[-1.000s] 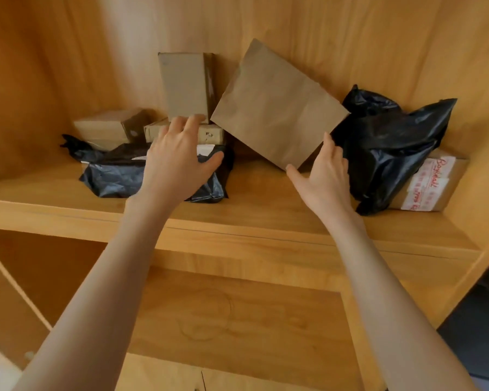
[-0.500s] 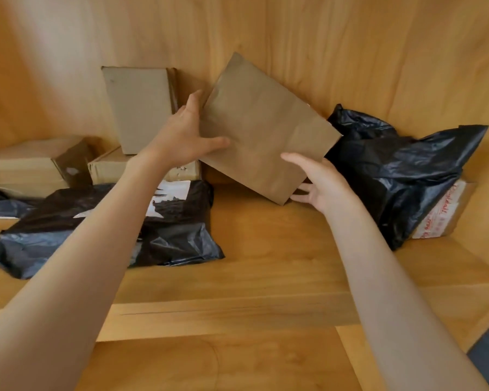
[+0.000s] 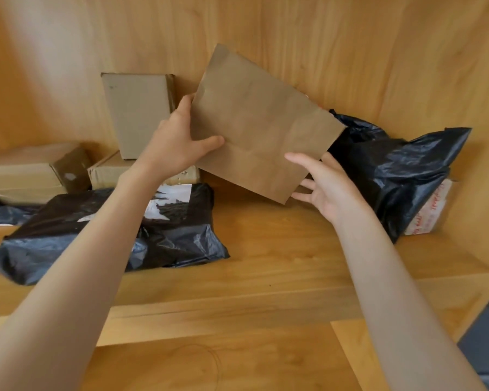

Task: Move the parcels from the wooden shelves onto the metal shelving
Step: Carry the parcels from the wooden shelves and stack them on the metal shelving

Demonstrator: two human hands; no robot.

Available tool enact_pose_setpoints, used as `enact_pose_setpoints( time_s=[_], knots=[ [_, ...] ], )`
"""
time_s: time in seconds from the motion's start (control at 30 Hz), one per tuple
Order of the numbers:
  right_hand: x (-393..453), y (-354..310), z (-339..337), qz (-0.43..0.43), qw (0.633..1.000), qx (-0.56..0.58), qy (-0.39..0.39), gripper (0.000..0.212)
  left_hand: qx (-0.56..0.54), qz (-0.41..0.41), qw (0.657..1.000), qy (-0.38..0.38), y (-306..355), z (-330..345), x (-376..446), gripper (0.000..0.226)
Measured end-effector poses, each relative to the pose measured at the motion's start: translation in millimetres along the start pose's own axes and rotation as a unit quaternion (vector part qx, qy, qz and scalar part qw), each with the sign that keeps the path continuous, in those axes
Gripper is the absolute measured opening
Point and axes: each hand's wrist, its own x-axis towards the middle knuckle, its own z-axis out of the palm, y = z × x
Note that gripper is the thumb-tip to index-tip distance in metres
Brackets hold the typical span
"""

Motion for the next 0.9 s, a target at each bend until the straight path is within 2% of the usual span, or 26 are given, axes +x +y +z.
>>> enact_pose_setpoints(
  time_s=[0.27,0.5,0.9],
  knots=[
    [-72.1,-19.8,-24.6,-0.07,0.997,-0.015,-0.004,0.057,-0.056,0.009,0.995,0.082,48.6,-10.7,-67.2,0.077],
    [-145.1,-14.9,-72.1,-0.107,0.994,-0.02,0.0,0.051,-0.104,0.008,0.988,0.114,93.9,7.4,-141.8,0.076],
    [-205.3,5.9,-101.8,-0.089,0.995,-0.048,-0.018,0.059,-0.162,-0.06,0.981,0.086,108.0,21.0,-217.1,0.071]
  ],
)
